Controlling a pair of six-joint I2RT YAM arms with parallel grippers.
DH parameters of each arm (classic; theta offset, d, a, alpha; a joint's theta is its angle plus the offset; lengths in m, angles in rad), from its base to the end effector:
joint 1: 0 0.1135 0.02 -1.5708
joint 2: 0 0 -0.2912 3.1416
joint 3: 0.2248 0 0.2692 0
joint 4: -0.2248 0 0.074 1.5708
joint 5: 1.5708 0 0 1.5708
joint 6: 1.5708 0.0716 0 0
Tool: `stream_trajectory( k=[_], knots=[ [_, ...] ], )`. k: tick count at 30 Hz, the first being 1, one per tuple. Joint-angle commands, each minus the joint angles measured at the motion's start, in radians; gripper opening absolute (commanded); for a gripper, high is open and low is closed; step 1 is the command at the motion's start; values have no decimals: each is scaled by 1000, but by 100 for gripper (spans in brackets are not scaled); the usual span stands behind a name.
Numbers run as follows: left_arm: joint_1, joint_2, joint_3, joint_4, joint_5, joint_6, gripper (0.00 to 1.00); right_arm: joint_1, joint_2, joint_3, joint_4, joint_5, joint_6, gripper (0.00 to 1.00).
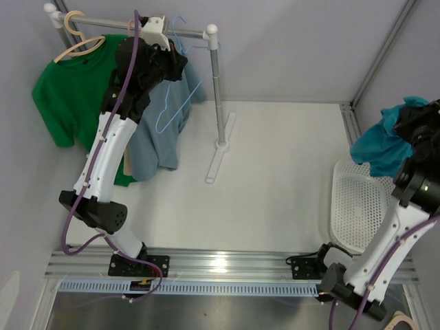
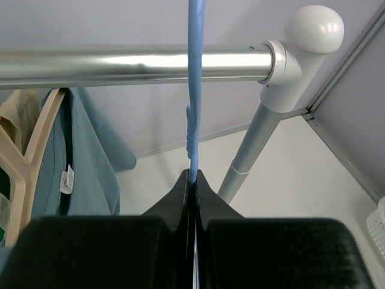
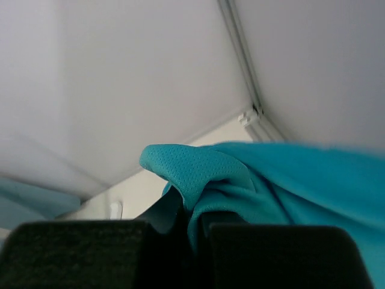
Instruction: Remove the t-shirt from the hanger
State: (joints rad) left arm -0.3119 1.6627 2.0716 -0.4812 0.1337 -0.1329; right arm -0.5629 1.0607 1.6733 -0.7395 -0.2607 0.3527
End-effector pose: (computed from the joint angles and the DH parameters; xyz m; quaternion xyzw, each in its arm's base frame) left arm 0.3856 -0.1344 0.5524 0.1106 0.7236 -0.1976 0.6520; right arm 0.1790 -0.0911 0.5495 0.2519 0.7055 0.0283 0.6619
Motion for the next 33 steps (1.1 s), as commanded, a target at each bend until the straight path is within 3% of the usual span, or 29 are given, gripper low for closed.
stream_trajectory(
  k=[1, 12, 19, 21, 23, 24, 33],
  knots=[
    [5, -3, 47, 23, 15, -20, 1, -2, -67, 19, -6, 52, -31, 0],
    [5, 3, 48, 26, 26, -20, 1, -15, -177, -265, 34, 199, 5, 0],
    [5, 11, 48, 32, 37, -2, 1, -94, -183, -357, 66, 114, 43, 0],
    [5, 12, 48, 33, 27, -2, 1, -121, -188, -374, 71, 109, 55, 9],
    [5, 20, 53, 32, 27, -4, 1, -135, -194, -392, 72, 121, 66, 80],
    [5, 25, 53, 30, 27, -7, 1, -141, -200, -397, 77, 121, 72, 99],
    [5, 83, 67, 20, 24, -4, 1, -146, -222, -369, 118, -18, 83, 99]
  ],
)
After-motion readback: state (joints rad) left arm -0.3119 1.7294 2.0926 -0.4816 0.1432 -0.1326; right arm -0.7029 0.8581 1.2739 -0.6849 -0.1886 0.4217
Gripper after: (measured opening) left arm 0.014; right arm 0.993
